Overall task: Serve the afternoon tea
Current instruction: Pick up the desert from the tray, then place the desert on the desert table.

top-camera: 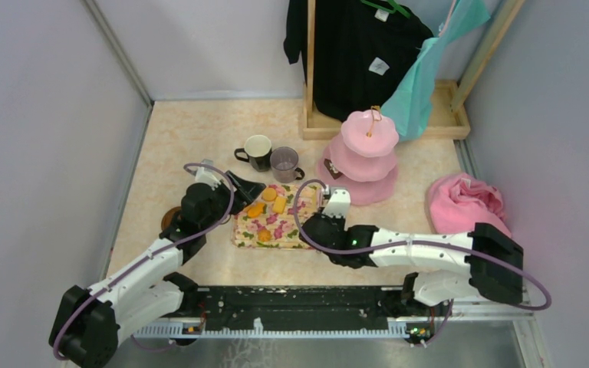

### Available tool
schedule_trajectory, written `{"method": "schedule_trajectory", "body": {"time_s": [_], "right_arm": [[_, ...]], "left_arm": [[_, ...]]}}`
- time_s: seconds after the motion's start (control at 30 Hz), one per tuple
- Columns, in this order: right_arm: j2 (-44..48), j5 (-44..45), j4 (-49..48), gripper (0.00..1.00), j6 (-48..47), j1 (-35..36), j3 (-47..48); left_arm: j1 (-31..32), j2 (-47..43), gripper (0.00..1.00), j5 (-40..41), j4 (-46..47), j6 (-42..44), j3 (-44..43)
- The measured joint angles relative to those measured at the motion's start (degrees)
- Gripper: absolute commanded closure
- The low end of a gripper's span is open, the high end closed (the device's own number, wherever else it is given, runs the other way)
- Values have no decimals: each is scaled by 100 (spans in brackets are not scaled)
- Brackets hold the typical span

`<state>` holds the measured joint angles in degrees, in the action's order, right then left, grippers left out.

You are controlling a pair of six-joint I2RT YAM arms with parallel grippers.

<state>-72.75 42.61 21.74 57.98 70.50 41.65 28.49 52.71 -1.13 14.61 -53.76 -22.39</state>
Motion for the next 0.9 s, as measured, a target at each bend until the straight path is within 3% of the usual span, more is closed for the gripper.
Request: {"method": "schedule_trajectory", "body": {"time_s": [0.33, 0.63, 0.9], "right_arm": [[1075, -214, 164, 100, 197, -118, -802], [2430, -826, -247, 100, 308, -868, -1657], [2898, -1397, -638, 100, 378, -1495, -2026]], "left_arm": [[0, 15, 21, -17, 0, -2, 0], [0, 22, 21, -48, 2, -2, 0], [0, 46, 21, -66, 2, 0, 0]]}}
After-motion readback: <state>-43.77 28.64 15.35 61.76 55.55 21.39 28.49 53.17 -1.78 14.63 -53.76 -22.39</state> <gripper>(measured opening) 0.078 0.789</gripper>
